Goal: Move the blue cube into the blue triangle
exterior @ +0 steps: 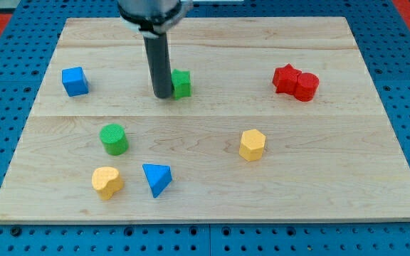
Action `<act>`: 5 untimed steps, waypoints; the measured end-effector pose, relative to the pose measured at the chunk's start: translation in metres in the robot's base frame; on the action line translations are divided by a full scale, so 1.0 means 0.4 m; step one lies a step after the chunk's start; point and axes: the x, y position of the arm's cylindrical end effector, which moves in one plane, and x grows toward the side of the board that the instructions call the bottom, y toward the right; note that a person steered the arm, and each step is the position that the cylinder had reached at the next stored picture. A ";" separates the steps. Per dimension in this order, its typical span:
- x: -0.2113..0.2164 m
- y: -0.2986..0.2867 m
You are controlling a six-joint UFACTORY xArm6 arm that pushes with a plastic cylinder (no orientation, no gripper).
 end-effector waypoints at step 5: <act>-0.038 -0.408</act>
